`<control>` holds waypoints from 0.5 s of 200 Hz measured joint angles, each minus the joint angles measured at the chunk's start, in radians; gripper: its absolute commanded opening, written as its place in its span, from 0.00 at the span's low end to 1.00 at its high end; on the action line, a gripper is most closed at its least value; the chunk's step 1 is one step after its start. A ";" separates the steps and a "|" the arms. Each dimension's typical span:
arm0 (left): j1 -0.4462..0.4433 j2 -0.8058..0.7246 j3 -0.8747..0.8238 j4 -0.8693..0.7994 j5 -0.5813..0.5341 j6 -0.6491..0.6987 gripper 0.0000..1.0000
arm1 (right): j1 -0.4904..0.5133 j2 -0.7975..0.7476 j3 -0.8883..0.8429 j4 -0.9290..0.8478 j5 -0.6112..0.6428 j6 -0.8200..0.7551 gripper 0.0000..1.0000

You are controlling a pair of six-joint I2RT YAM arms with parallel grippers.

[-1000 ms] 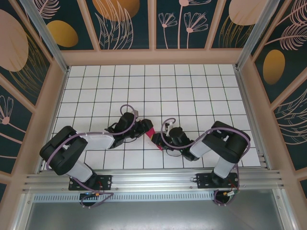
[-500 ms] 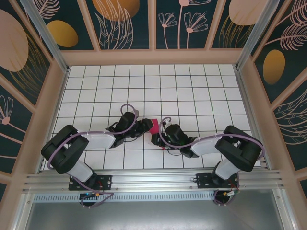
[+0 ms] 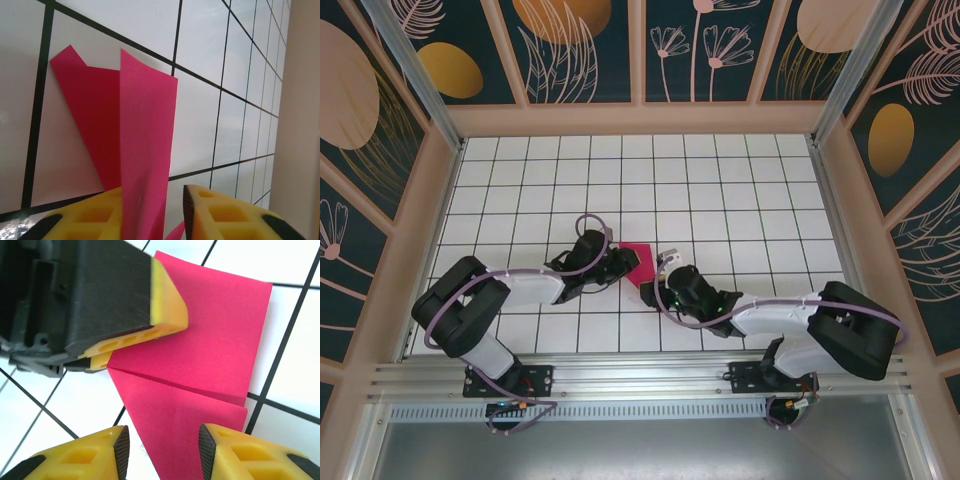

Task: Fold a paper plane with a square sheet of paper (pick it up from the middle)
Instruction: Fold the wing for the fifth time at the center of the table.

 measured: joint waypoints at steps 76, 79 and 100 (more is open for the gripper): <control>0.000 0.000 0.058 -0.097 -0.004 0.000 0.25 | 0.204 0.157 0.048 -0.087 0.313 -0.237 0.44; 0.000 0.000 0.058 -0.100 -0.003 0.000 0.25 | 0.209 0.167 0.053 -0.090 0.325 -0.241 0.44; 0.000 0.000 0.059 -0.112 -0.004 0.000 0.25 | 0.235 0.223 0.082 -0.096 0.400 -0.273 0.40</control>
